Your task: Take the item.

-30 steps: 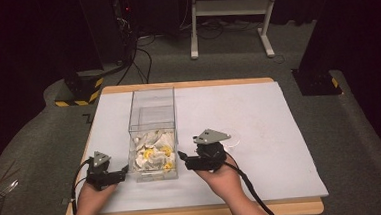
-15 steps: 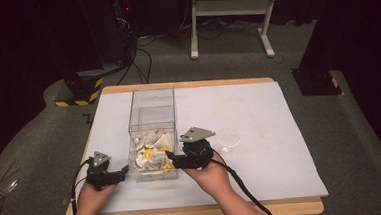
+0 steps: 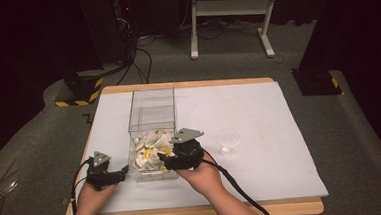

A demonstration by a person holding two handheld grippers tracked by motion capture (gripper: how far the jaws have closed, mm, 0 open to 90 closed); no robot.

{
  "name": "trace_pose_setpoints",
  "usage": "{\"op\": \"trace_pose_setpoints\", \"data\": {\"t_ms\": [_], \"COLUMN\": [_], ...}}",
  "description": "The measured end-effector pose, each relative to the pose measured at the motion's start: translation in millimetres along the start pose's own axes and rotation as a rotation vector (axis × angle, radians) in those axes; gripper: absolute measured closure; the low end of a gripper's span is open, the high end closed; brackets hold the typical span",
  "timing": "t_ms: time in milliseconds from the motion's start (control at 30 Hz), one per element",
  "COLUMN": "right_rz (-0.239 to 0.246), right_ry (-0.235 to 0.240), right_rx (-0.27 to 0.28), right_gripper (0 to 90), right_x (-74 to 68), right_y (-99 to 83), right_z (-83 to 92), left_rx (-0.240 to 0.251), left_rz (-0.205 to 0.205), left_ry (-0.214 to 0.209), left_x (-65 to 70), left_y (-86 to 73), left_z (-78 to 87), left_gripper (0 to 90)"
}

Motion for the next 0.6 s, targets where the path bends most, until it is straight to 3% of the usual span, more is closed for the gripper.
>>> {"op": "trace_pose_setpoints", "data": {"t_ms": [600], "right_rz": [0.021], "right_ry": [0.02], "right_rx": [-0.062], "right_gripper": [32.7], "right_x": [-8.4], "right_y": [-2.5], "right_z": [-19.2], "left_rx": [0.001], "left_rz": [0.002], "left_ry": [0.0], "left_x": [0.0], "left_y": [0.1], "left_z": [-0.1], "left_gripper": [16.1]}}
Point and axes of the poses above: each handheld gripper's, and its own axes: z roughly backward along the jaws, y roughly out of its top, x roughly to its right, the point moved 2 cm from there along -z, roughly forward along the jaws, and after that the axes turned 11 degrees about -z, right-handed, at the moved point
